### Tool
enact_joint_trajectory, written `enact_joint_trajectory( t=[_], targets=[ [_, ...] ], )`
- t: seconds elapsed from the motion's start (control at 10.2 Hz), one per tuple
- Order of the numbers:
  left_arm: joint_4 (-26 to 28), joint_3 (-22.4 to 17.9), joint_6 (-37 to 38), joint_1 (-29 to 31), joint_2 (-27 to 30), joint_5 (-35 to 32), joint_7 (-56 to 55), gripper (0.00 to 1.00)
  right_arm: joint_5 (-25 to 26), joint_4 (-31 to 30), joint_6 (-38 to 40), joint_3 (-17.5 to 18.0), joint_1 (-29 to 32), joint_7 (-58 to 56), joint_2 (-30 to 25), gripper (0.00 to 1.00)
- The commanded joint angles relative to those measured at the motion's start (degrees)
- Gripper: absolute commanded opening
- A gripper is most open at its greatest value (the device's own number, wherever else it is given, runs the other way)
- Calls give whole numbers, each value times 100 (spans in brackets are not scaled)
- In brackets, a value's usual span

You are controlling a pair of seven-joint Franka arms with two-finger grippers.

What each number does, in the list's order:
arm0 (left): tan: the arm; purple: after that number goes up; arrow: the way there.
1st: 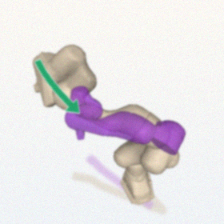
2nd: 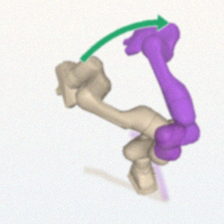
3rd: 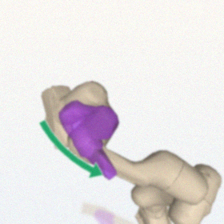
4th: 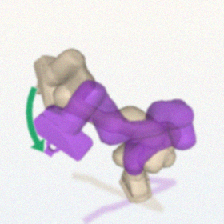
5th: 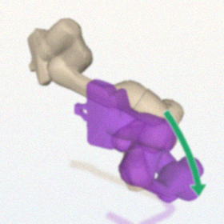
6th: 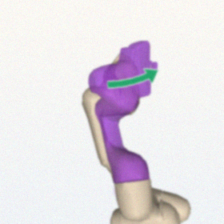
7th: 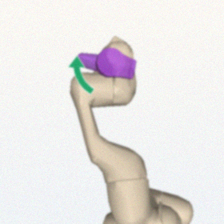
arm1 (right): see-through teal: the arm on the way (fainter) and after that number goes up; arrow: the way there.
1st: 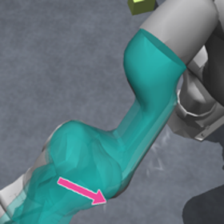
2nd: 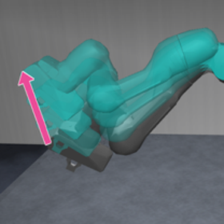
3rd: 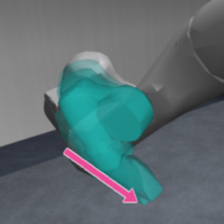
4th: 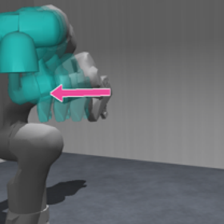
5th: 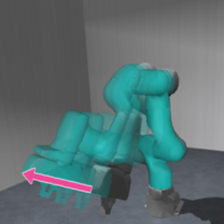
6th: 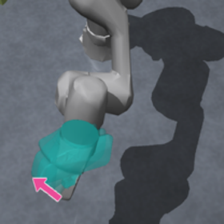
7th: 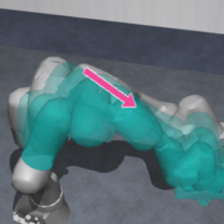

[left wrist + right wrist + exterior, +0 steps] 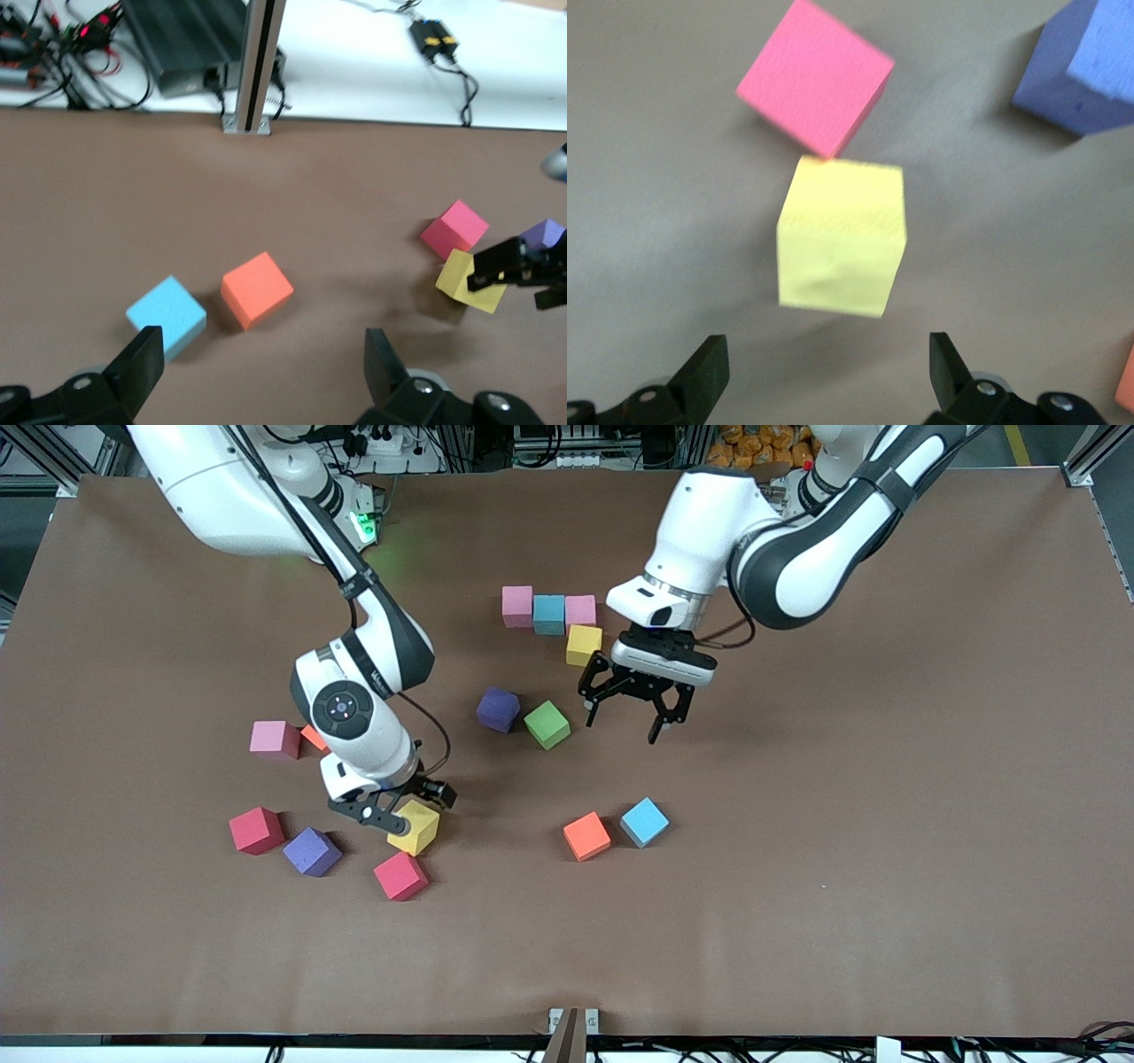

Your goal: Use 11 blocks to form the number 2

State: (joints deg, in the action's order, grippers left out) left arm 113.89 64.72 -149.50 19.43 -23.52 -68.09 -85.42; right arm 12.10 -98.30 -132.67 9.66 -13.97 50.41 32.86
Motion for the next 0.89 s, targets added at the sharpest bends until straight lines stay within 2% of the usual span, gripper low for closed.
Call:
enact_joint_trajectory(
  t=[0.0,0.1,0.2,0.49,0.79],
  targets=[
    [-76,416,796,105,-2,871,25,100,301,206,-231,-209,-44,110,229,100],
    [-277,627,1321,96,-99,1415,69,100,293,206,-433,-227,-44,197,299,100],
    [-366,673,1588,96,-117,1725,531,100,301,223,-539,-227,-53,406,343,100],
    [-595,621,1819,394,-74,3236,3058,100,301,285,-707,-245,-70,654,431,100],
    [-578,306,1801,562,-73,3677,5256,100,424,250,-699,-254,-114,742,432,100]
  ],
)
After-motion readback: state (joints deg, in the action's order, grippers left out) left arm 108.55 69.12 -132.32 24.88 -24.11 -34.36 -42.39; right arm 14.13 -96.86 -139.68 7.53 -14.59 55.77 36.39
